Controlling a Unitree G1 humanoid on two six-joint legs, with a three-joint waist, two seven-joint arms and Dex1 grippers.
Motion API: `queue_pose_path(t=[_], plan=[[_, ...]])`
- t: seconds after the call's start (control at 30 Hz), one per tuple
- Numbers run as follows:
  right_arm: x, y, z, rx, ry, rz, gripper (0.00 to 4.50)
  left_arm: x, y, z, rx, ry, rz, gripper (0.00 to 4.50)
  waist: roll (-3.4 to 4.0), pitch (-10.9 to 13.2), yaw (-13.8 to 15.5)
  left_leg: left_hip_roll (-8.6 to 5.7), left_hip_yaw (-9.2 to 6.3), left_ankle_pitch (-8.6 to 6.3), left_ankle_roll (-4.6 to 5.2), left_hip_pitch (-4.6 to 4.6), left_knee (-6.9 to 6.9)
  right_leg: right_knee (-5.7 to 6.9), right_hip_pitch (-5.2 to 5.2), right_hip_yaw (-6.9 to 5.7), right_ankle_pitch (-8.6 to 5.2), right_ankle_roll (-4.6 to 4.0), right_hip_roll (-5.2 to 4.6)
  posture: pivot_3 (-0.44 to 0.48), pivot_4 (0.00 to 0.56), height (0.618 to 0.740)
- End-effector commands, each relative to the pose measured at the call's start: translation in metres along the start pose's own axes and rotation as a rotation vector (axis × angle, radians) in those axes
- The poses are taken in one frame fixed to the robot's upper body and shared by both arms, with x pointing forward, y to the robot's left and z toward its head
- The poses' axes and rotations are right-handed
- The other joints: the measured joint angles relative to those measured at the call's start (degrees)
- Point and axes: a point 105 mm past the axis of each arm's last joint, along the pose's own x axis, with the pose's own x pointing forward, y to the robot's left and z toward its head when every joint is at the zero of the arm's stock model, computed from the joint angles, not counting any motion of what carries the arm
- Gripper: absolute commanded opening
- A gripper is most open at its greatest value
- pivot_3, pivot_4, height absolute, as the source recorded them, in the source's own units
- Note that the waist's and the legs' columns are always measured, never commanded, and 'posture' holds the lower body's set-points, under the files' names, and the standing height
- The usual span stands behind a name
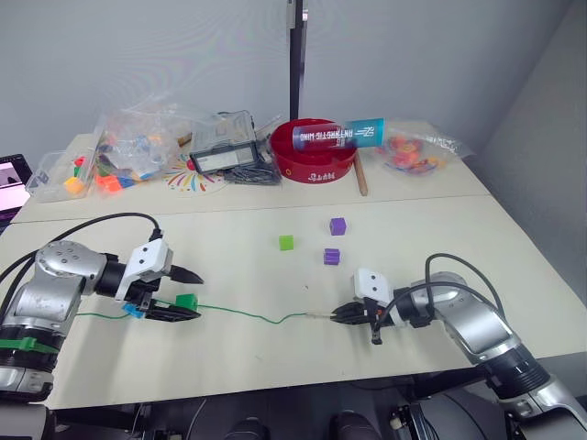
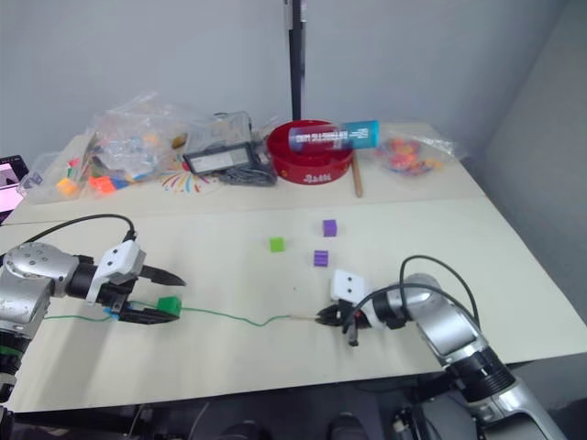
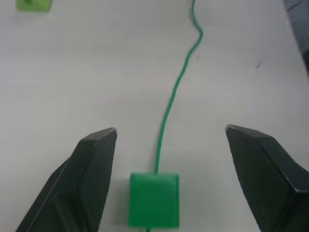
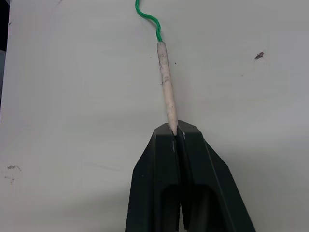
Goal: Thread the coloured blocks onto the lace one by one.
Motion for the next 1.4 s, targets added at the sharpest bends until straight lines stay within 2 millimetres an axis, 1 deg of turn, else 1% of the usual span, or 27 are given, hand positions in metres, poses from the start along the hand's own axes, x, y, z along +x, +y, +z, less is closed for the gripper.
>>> queue_pose_path(t=[0.03,0.1,0.13,0.2,0.3,0.37,0.5,0.7,0.83,0.87,0.9,1.2,1.4], plan=[[0.001,-0.001,0.002,-0.011,-0.001,-0.004,0.00,0.019,-0.006,0.025,0.036,-0.070,-0.034,3.78,0.00,0.00,0.14,0.00,0.00,-0.01,0.01,0.01,0.01,-0.01,0.03,0.00,0.00,0.00,0.00,0.000,0.150,0.740],[0.002,-0.001,0.003,-0.011,-0.003,-0.006,0.00,0.045,-0.011,0.035,0.039,-0.121,-0.051,3.78,0.00,0.00,0.19,0.00,0.00,-0.01,0.01,0.01,0.02,-0.01,0.04,0.00,0.00,0.00,0.00,0.000,0.150,0.740],[0.002,-0.001,0.004,-0.012,-0.004,-0.007,0.00,0.057,-0.010,0.040,0.037,-0.142,-0.030,3.78,0.00,0.00,0.29,-0.01,0.00,-0.01,0.01,0.01,0.02,-0.01,0.04,0.01,0.00,0.00,0.00,0.000,0.150,0.740],[0.004,0.000,0.006,-0.015,-0.006,-0.007,0.00,0.079,-0.017,0.045,0.039,-0.181,-0.049,3.78,-0.02,0.00,0.55,-0.01,-0.01,-0.01,0.01,0.00,0.07,-0.02,0.05,0.01,0.00,0.00,-0.01,0.000,0.150,0.740],[0.007,0.001,0.011,-0.027,-0.013,0.002,0.00,0.100,-0.018,0.049,0.059,-0.217,-0.034,3.78,-0.02,0.00,0.53,-0.01,0.02,-0.01,0.01,-0.01,0.06,-0.01,0.01,0.05,0.01,0.00,0.00,0.000,0.150,0.740],[0.010,0.001,0.016,-0.036,-0.019,0.007,0.00,0.112,-0.017,0.048,0.060,-0.223,-0.037,3.78,-0.02,0.00,0.54,0.00,0.01,0.00,0.01,-0.01,0.05,-0.02,-0.02,0.05,0.01,-0.02,0.02,0.000,0.150,0.740],[0.012,0.000,0.020,-0.040,-0.024,0.003,0.00,0.128,-0.015,0.043,0.068,-0.225,-0.025,3.78,-0.02,0.00,1.04,-0.04,0.02,0.00,0.00,-0.01,0.07,-0.06,-0.01,0.06,0.02,-0.02,-0.01,0.000,0.150,0.740],[0.012,-0.001,0.021,-0.038,-0.026,-0.001,0.00,0.150,-0.014,0.047,0.059,-0.273,-0.024,3.78,-0.03,0.00,1.73,-0.23,0.00,0.00,0.00,-0.03,0.12,-0.10,-0.01,0.04,0.02,-0.01,-0.20,0.000,0.150,0.740],[0.012,-0.001,0.020,-0.036,-0.026,-0.001,0.00,0.159,-0.015,0.049,0.057,-0.290,-0.032,3.78,-0.03,0.01,1.71,-0.29,-0.01,0.00,0.00,-0.03,0.13,-0.10,0.00,0.04,0.03,0.01,-0.24,0.000,0.150,0.740],[0.012,-0.001,0.021,-0.035,-0.027,-0.002,0.00,0.159,-0.015,0.049,0.055,-0.291,-0.033,3.25,-0.03,0.01,1.60,-0.28,-0.02,0.00,0.00,-0.03,0.13,-0.10,0.00,0.04,0.03,0.01,-0.24,0.000,0.150,0.740],[0.012,0.000,0.021,-0.034,-0.027,-0.002,0.00,0.159,-0.015,0.049,0.053,-0.294,-0.032,3.00,-0.03,0.01,1.54,-0.28,-0.02,0.00,0.00,-0.02,0.12,-0.09,-0.01,0.04,0.03,0.01,-0.24,0.000,0.150,0.740],[0.010,-0.001,0.019,-0.032,-0.021,-0.005,0.00,0.154,-0.011,0.047,0.049,-0.289,-0.014,0.03,-0.03,0.01,1.57,-0.28,-0.04,0.00,0.00,-0.02,0.12,-0.10,0.00,0.04,0.02,0.01,-0.24,0.000,0.150,0.740],[0.010,-0.001,0.019,-0.032,-0.022,-0.004,0.00,0.153,-0.010,0.044,0.054,-0.270,-0.007,0.03,-0.03,0.01,1.56,-0.29,-0.05,0.00,-0.01,-0.03,0.13,-0.10,0.00,0.03,0.02,0.01,-0.24,0.000,0.150,0.740]])
